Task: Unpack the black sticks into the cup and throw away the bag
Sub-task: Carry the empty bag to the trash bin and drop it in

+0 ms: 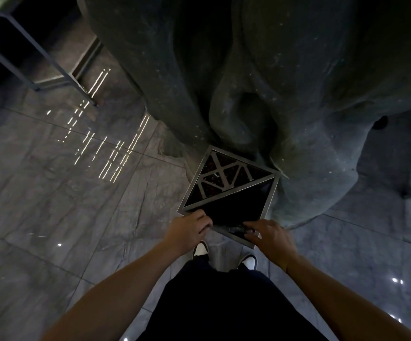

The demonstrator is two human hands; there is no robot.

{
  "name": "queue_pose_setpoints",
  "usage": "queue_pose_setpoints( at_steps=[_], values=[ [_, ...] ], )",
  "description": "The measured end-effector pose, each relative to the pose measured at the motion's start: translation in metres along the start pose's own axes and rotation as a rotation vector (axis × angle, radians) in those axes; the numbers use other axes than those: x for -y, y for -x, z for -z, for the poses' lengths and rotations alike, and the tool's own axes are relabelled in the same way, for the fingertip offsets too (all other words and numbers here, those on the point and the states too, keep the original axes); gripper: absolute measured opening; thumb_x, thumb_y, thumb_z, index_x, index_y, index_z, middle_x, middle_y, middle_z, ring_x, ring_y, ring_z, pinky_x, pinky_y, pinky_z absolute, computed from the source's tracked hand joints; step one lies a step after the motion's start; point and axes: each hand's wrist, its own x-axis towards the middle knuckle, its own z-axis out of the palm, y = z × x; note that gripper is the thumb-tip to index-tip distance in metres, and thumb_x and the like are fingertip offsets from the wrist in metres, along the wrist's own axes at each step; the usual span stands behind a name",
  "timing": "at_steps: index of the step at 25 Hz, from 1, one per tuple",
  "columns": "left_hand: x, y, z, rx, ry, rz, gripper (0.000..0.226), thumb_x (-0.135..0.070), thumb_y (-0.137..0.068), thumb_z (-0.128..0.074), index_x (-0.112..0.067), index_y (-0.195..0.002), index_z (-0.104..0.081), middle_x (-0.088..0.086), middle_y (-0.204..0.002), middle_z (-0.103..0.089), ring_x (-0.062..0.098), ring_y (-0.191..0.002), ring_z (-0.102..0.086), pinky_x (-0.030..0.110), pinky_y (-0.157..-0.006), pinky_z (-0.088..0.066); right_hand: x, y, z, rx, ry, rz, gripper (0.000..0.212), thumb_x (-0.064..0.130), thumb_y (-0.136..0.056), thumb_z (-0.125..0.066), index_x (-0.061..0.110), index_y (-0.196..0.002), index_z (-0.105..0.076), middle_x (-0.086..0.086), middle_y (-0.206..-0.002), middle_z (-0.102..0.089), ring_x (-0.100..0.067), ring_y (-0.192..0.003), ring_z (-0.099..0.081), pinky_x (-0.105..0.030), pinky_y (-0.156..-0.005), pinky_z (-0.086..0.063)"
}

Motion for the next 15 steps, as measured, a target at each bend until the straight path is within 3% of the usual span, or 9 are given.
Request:
queue_pose_setpoints(
  at_steps=[5, 11, 15],
  values=[
    [0.004, -0.006, -0.014, 0.129, -0.062, 0.013, 0.023, -0.030, -0.100, -0.043, -0.020, -0.113, -0.059, -0.001, -0.117, -0.055, 0.021, -0.093, -0.063, 0.037, -0.072, -0.053, 0.001, -0.009, -0.012, 0.060, 0.132, 0.049, 0.032, 0.037, -0.095, -0.051, 0.031, -0.124, -0.062, 0.003, -0.121, -0.067, -0.017, -0.105, -0.060, -0.029, -0.081, -0.049],
    [0.004, -0.009, -0.019, 0.132, 0.022, 0.115, 0.019, -0.020, -0.097, -0.047, -0.017, -0.114, -0.055, 0.001, -0.118, -0.053, 0.028, -0.090, -0.064, 0.043, -0.076, -0.054, 0.003, -0.012, -0.020, 0.012, 0.192, 0.036, 0.029, 0.033, -0.094, -0.051, 0.033, -0.121, -0.062, 0.004, -0.114, -0.069, -0.018, -0.099, -0.062, -0.031, -0.075, -0.051],
    [0.006, -0.011, -0.019, 0.146, -0.047, 0.131, 0.016, -0.022, -0.098, -0.045, -0.017, -0.110, -0.055, 0.002, -0.114, -0.054, 0.026, -0.088, -0.063, 0.041, -0.072, -0.054, 0.002, -0.009, -0.026, 0.013, 0.237, 0.025, 0.031, 0.032, -0.097, -0.046, 0.030, -0.125, -0.059, 0.003, -0.115, -0.068, -0.019, -0.101, -0.061, -0.033, -0.081, -0.051]
  ],
)
